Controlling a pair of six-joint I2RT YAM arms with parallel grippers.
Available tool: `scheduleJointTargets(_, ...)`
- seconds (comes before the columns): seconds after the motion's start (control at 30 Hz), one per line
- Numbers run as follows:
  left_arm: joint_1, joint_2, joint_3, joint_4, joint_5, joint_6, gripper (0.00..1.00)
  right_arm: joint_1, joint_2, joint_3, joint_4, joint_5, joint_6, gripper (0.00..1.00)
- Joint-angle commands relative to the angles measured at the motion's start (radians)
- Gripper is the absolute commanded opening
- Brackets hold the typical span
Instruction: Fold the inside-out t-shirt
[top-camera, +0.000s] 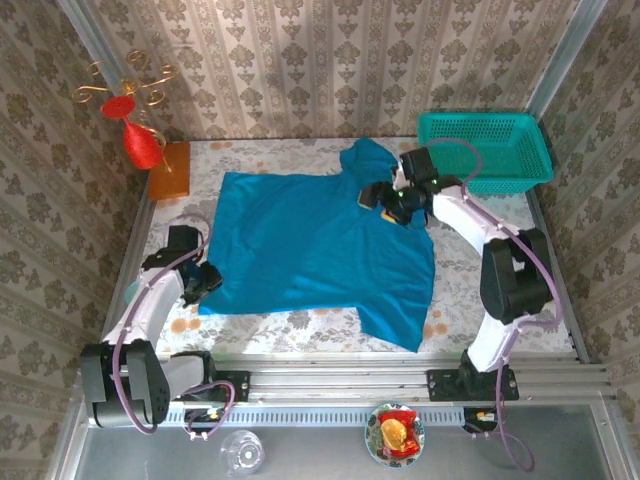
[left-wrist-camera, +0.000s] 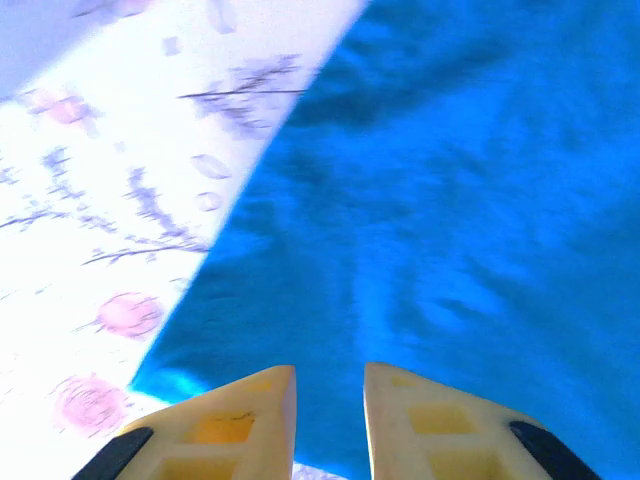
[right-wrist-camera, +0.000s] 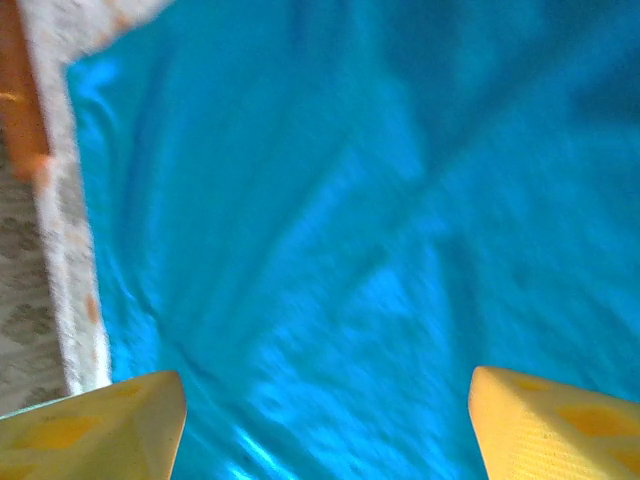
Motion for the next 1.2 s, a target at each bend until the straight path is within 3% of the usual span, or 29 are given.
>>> scheduleJointTargets(0.0,0.033,-0.023,-0.026,-0.100,-0.091,-0.118,0.28,0.025,-0.123,-0.112,-0.027,0.048,-0.005,0.76)
scheduleJointTargets(0.27,0.135,0.021,-0.088,-0.024,0.048,-0.097,0.33,0.061,-0.304,-0.322,-0.044,0.075,0.023,0.77)
scheduleJointTargets(0.53,0.200,0.046,-0.120,0.001,0.090,-0.097,0.36,0.063,-0.415,-0.406,-0.035,0.071,0.038,0.77)
scheduleJointTargets(0.83,0.202,0.046,-0.117,-0.064,0.031,-0.129,0.36,0.064,-0.425,-0.430,-0.034,0.045,0.036,0.77)
scheduleJointTargets(1.17,0.202,0.112,-0.120,-0.036,0.038,-0.121,0.30,0.063,-0.420,-0.445,-0.040,0.042,0.029,0.78)
